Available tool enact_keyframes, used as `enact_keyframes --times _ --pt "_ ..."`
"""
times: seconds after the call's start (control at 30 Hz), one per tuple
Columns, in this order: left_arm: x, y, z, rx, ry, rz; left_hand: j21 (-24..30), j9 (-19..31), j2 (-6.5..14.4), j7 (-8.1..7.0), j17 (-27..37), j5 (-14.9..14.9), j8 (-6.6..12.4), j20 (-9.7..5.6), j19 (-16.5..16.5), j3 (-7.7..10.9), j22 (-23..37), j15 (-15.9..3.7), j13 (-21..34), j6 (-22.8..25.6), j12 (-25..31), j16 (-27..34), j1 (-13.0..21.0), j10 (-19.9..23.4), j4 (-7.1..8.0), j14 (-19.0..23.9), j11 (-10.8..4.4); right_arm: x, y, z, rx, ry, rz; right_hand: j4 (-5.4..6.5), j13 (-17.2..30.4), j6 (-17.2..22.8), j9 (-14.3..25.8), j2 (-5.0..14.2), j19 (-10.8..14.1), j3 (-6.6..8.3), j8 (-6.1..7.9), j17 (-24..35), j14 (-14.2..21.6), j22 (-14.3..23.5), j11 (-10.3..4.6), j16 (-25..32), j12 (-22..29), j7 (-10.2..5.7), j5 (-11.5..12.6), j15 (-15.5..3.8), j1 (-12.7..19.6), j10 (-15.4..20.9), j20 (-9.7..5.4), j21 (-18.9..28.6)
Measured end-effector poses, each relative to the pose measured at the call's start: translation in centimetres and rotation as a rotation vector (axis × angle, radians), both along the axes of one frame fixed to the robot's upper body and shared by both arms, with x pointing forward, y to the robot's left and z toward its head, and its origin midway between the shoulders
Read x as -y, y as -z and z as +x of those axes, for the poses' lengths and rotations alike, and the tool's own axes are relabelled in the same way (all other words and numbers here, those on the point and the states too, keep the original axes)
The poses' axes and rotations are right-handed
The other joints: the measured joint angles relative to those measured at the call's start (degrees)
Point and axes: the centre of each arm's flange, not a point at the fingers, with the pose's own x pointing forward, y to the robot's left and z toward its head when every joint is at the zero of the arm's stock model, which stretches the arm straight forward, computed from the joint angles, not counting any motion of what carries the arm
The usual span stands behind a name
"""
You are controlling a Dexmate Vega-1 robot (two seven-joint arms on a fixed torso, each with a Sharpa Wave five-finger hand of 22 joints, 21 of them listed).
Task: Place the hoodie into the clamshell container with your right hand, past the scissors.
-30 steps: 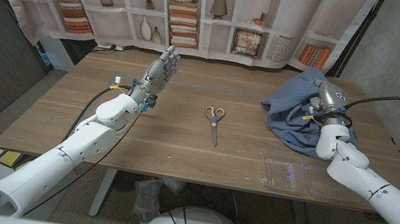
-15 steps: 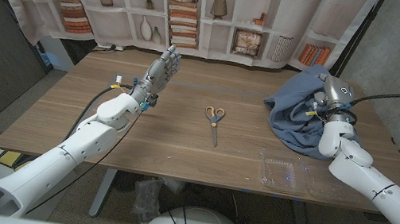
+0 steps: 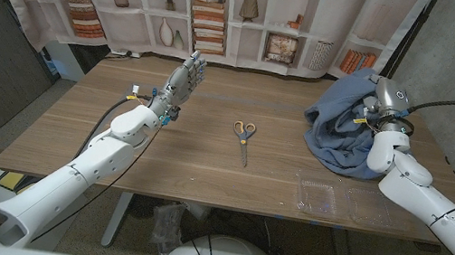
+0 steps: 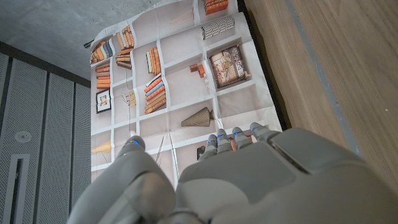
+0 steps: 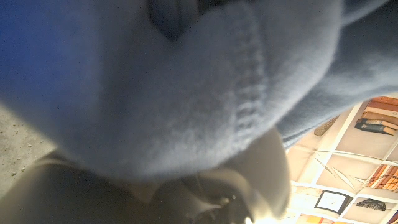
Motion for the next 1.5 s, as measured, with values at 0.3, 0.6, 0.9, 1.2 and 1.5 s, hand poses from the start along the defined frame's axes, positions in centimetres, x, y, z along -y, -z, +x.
enact_keyframes --times 0.3,0.6,0.9,1.2,1.5 --pt "0.0 -0.2 0.5 -0.001 0.011 0.001 0.0 0.0 0.1 0.00 0.0 0.0 0.00 0.00 0.0 0.00 0.0 0.00 0.0 0.0 0.0 0.0 0.1 0.0 0.00 0.0 0.00 -0.1 -1.9 -1.2 0.017 -0.004 0.000 -0.23 0.3 0.0 0.0 0.00 0.0 0.23 -0.01 0.3 0.0 -0.7 0.09 -0.2 -0.4 0.00 -0.2 0.00 0.0 0.5 0.00 0.3" --pt "-0.1 -0.3 1.4 -0.009 0.015 0.001 0.0 0.0 0.3 0.00 0.0 0.0 0.00 0.00 0.0 -0.23 0.0 0.00 0.0 0.0 0.0 0.0 0.3 0.0 0.23 0.0 0.00 -0.2 -3.3 -1.9 0.026 -0.009 -0.006 -0.32 0.6 0.0 0.0 0.00 0.0 0.32 -0.07 0.5 0.0 -1.1 0.00 -0.3 -0.7 0.00 -0.3 0.00 0.0 0.6 0.00 0.6" --pt "0.0 -0.5 2.0 -0.012 0.023 0.003 0.0 0.0 0.3 0.00 0.0 0.0 0.00 0.00 0.0 -0.23 0.0 0.00 0.0 0.0 0.0 0.0 0.3 0.0 0.23 0.0 0.00 -0.2 -5.0 -3.2 0.047 -0.014 -0.015 -0.39 0.8 0.0 -0.2 0.00 0.0 0.39 -0.08 0.5 0.0 -1.6 -0.01 -0.3 -1.2 0.00 -0.2 0.00 0.0 0.6 0.00 1.0" --pt "0.3 -0.9 2.3 -0.009 0.027 0.005 0.0 0.0 0.3 0.00 0.0 0.0 0.00 0.00 0.0 -0.48 0.0 0.00 0.0 0.0 0.0 0.0 0.3 0.0 -0.01 0.0 0.00 -0.2 -5.9 -4.4 0.061 -0.008 -0.024 -0.39 1.0 0.2 -0.3 0.00 0.0 0.39 0.16 0.5 0.0 -2.2 0.01 -0.4 -1.5 0.24 -0.2 0.00 0.0 1.0 0.00 1.3" --pt "0.7 -1.1 2.5 -0.006 0.031 0.012 0.0 0.0 0.3 0.00 0.0 0.0 0.00 0.00 0.0 -0.48 0.0 0.00 0.0 0.0 0.0 0.0 0.3 0.0 -0.01 0.0 0.00 -0.4 -7.2 -6.3 0.086 -0.002 -0.052 -0.40 1.3 0.2 -0.1 0.00 0.0 0.40 0.15 0.8 0.0 -2.4 0.01 -0.4 -1.7 0.23 -0.2 0.00 0.0 1.0 0.00 1.4"
